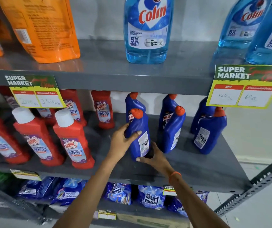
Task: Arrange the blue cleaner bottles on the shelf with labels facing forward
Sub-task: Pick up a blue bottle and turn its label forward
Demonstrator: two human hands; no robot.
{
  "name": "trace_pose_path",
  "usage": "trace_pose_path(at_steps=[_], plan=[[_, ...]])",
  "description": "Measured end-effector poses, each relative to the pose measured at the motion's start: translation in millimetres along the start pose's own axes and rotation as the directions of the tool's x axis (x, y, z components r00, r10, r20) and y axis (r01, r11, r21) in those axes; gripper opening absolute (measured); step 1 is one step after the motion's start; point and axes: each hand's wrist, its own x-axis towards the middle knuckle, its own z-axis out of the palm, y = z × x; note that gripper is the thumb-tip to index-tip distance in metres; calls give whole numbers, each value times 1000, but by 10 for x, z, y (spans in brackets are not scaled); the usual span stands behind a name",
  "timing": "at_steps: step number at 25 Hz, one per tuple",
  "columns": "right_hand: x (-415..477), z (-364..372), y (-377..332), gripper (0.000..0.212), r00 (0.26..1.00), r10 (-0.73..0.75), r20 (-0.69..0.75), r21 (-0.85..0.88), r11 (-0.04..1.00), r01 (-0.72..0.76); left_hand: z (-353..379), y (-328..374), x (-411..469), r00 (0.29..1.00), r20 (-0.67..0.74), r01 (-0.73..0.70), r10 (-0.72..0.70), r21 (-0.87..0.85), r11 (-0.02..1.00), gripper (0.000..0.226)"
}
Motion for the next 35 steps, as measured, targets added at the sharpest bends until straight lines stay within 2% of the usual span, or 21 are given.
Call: trace_pose_path(at_steps=[3,5,6,9,10,12,14,17,19,21,25,31,35], plan=[[-19,-64,-126,55,997,-6,79,256,966,-15,-190,103,27,981,190,85,-41,-231,969,42],[-60,9,-186,52,1000,-15,-15,350,937,20,-150,144,-3,977,192,146,-92,-287,947,41],[-54,65,-182,49,996,-12,-90,374,926,45,-86,176,-32,981,156,155,-113,-292,944,43],[-75,300,-191,45,955,0,-298,271,959,84,228,239,-106,983,-66,147,-168,-249,957,77],[-110,376,-206,45,933,2,-359,235,968,89,303,272,-113,971,-155,142,-184,-252,957,77],[-185,483,-194,48,907,-20,-420,194,975,111,302,289,-68,937,-267,165,-226,-233,958,59],[-190,492,-147,53,926,-61,-373,159,979,129,176,231,45,928,-282,202,-243,-167,965,45],[-50,369,-111,61,975,-64,-212,158,982,99,-38,140,181,970,-177,127,-168,-219,967,30],[90,253,-99,71,991,-73,-113,136,987,88,-119,95,207,990,-74,91,-118,-299,950,32],[208,153,-105,70,995,-65,-74,46,997,68,-151,23,210,995,28,95,-91,-344,934,36],[277,179,-65,68,992,-48,-115,-97,995,37,-203,-101,224,983,156,140,-94,-316,938,44],[267,392,-73,62,978,-69,-199,-154,987,39,-380,-233,285,956,265,219,-127,-354,909,65],[214,478,-49,65,957,-117,-264,-182,981,70,-400,-234,294,939,312,260,-144,-372,891,51]])
